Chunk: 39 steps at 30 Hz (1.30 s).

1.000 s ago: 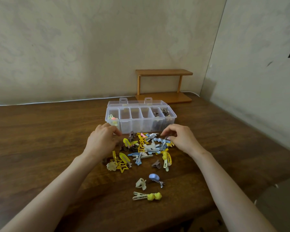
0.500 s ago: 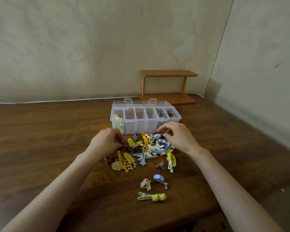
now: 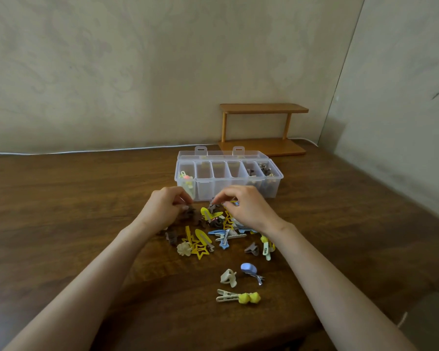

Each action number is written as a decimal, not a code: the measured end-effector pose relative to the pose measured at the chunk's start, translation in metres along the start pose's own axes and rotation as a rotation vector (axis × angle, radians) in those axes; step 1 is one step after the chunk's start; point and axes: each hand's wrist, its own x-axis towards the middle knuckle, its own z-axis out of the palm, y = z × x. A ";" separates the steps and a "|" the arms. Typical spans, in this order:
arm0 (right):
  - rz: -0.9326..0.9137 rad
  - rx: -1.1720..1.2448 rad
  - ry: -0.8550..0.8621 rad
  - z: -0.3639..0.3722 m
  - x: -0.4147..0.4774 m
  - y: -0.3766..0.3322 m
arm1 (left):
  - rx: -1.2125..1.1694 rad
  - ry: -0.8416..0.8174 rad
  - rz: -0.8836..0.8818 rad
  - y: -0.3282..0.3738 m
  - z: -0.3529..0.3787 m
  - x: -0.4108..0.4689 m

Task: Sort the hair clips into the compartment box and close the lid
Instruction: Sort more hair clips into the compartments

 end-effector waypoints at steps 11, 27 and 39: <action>0.016 0.011 0.023 -0.006 -0.011 -0.001 | -0.026 0.038 -0.002 0.002 0.003 0.000; -0.050 -0.099 -0.108 -0.003 -0.011 -0.001 | -0.144 0.209 0.118 0.022 0.009 -0.006; -0.017 -0.026 -0.044 -0.005 -0.011 0.000 | -0.204 0.245 0.236 0.083 0.018 0.060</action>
